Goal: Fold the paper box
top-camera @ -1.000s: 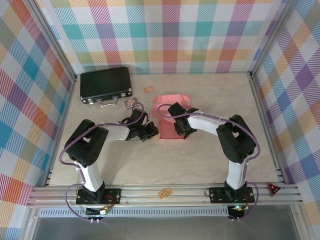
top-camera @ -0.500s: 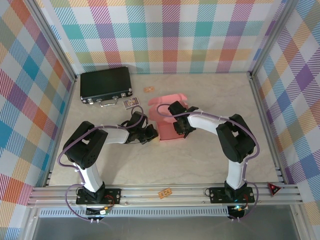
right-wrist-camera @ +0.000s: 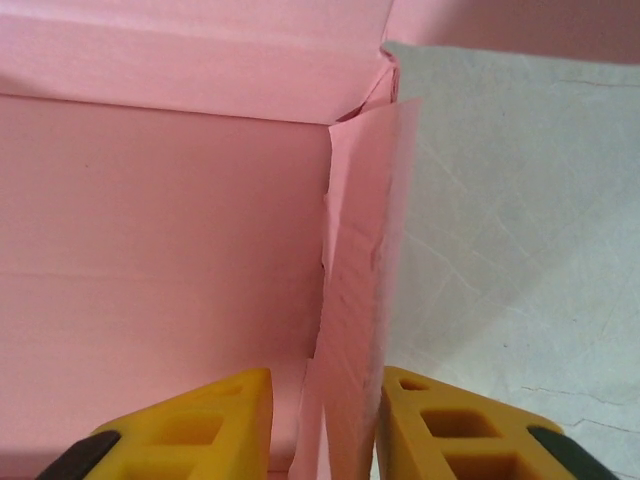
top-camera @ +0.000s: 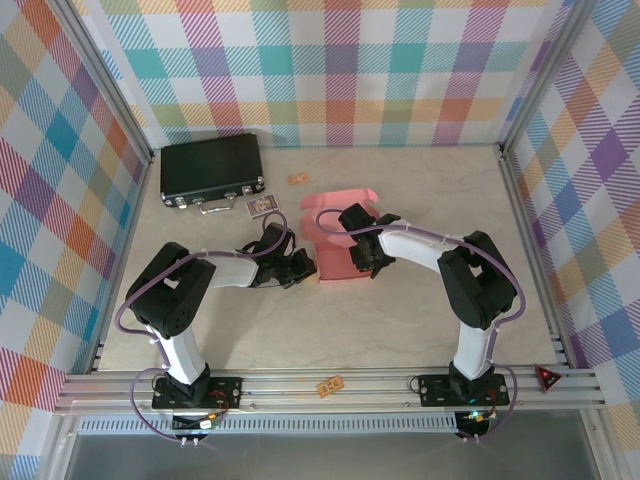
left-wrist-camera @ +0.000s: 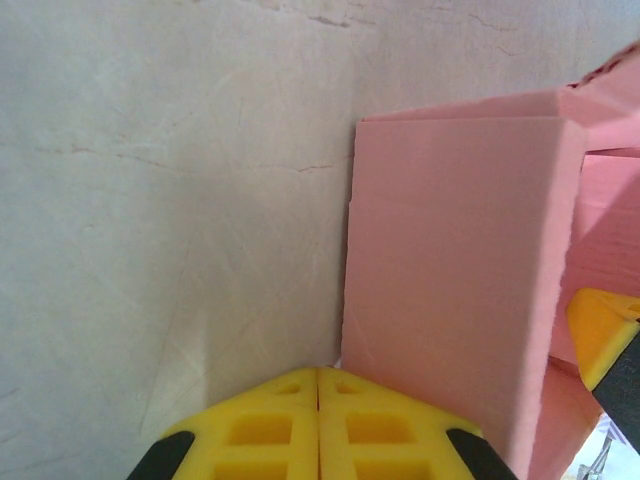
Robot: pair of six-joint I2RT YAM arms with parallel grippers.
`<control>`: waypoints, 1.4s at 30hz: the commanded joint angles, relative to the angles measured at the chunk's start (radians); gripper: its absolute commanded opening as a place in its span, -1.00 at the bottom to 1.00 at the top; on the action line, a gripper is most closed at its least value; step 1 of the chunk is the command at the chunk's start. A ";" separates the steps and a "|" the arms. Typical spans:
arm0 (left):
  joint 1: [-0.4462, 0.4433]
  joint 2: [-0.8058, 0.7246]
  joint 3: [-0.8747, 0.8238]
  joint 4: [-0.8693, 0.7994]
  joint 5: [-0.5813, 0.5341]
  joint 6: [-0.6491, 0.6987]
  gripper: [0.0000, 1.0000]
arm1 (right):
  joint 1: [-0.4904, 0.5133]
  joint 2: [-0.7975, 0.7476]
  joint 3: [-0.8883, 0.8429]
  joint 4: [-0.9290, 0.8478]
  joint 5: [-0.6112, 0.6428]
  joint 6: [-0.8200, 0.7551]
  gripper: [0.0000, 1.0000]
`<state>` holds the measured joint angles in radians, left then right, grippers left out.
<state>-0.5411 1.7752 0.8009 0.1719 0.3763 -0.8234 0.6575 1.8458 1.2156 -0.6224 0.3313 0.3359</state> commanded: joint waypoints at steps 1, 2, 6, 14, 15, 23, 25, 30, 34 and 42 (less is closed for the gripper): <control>-0.010 -0.021 -0.008 -0.008 -0.013 -0.006 -0.85 | -0.002 0.004 -0.005 -0.020 0.007 0.026 -0.36; -0.010 -0.023 -0.008 -0.009 -0.014 -0.006 -0.85 | -0.002 0.001 -0.008 -0.021 0.008 0.032 -0.36; -0.010 -0.026 -0.006 -0.018 -0.017 -0.002 -0.85 | -0.002 -0.029 -0.011 -0.018 -0.012 0.030 -0.31; -0.010 -0.020 0.000 -0.020 -0.016 -0.003 -0.85 | -0.003 -0.046 -0.001 -0.064 -0.011 0.026 -0.28; -0.010 -0.021 0.001 -0.020 -0.016 -0.002 -0.85 | -0.002 -0.047 0.000 -0.069 -0.011 0.026 -0.29; -0.010 -0.019 0.003 -0.020 -0.018 -0.002 -0.84 | -0.002 -0.069 -0.029 -0.084 0.015 0.040 -0.37; -0.010 -0.016 0.004 -0.020 -0.015 -0.003 -0.84 | -0.002 -0.068 -0.031 -0.084 0.017 0.041 -0.40; -0.009 -0.017 0.001 -0.021 -0.017 -0.002 -0.84 | -0.002 -0.045 -0.036 -0.076 0.011 0.047 -0.59; -0.010 -0.012 0.001 -0.020 -0.016 -0.002 -0.84 | -0.002 -0.015 -0.040 -0.074 0.005 0.051 -0.69; -0.010 -0.001 0.004 -0.016 -0.013 -0.005 -0.84 | -0.001 0.004 -0.057 -0.074 -0.002 0.064 -0.74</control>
<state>-0.5411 1.7752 0.8009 0.1715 0.3759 -0.8230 0.6575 1.8103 1.1908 -0.6769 0.3336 0.3813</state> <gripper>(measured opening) 0.081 0.130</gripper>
